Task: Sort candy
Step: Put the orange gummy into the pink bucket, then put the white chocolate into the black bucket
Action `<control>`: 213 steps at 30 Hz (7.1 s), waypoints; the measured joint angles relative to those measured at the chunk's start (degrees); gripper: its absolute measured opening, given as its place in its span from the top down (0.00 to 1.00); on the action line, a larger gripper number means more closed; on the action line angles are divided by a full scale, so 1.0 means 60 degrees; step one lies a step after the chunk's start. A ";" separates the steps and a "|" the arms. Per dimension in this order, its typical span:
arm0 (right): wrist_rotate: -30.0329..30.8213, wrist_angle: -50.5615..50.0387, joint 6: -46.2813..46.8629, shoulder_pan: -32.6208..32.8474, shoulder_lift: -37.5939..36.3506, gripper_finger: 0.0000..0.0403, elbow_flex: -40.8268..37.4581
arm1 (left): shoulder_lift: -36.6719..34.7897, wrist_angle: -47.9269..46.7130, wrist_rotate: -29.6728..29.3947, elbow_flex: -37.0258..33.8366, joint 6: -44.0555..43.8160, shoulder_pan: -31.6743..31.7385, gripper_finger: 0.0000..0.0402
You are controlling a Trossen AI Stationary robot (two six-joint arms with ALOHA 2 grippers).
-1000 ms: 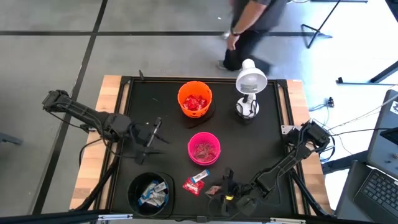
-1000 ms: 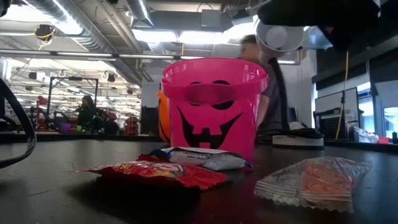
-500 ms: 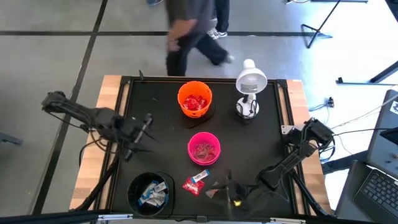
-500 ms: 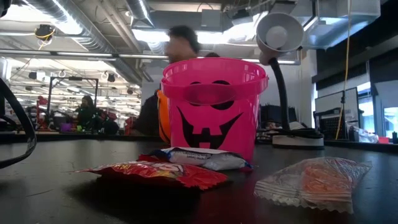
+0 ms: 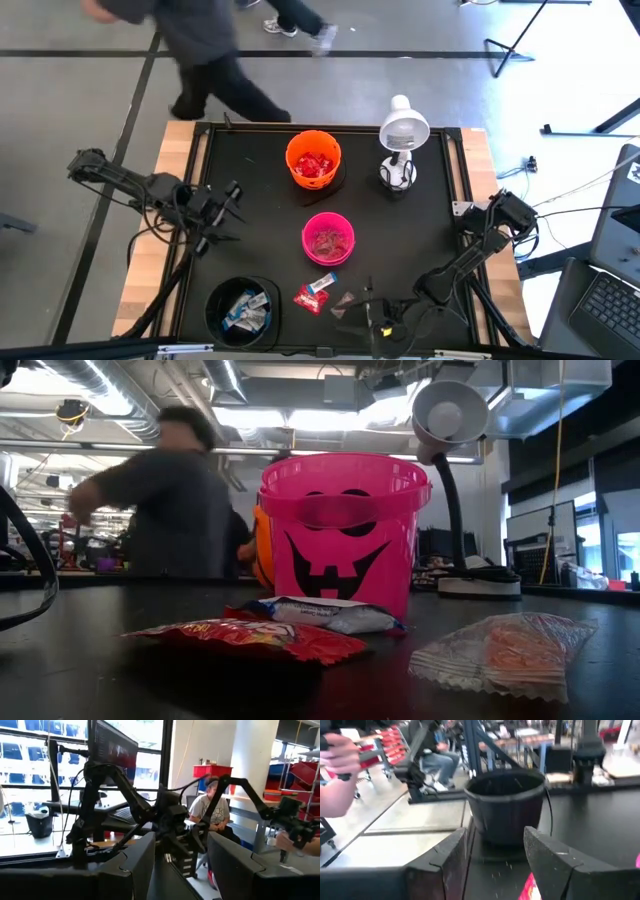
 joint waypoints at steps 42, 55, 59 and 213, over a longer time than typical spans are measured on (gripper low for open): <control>-0.1608 -0.6690 0.6882 -0.0703 0.1399 0.80 0.0033 | 0.1843 -0.1002 -0.0761 -0.0001 -0.0776 -0.0208 0.57; -0.1425 -0.6712 0.6454 -0.0688 0.0319 0.95 0.0018 | 0.1843 -0.0976 -0.0764 -0.0001 -0.0783 -0.0270 0.57; -0.0740 -0.6701 0.5717 -0.0705 -0.0022 0.99 0.0333 | 0.1895 -0.0853 -0.0762 0.0002 -0.0763 -0.0437 0.57; -0.0793 -1.3521 0.3629 -0.1625 0.3636 1.00 0.7996 | 0.2049 0.0238 -0.0961 0.0006 -0.0127 -0.1474 0.57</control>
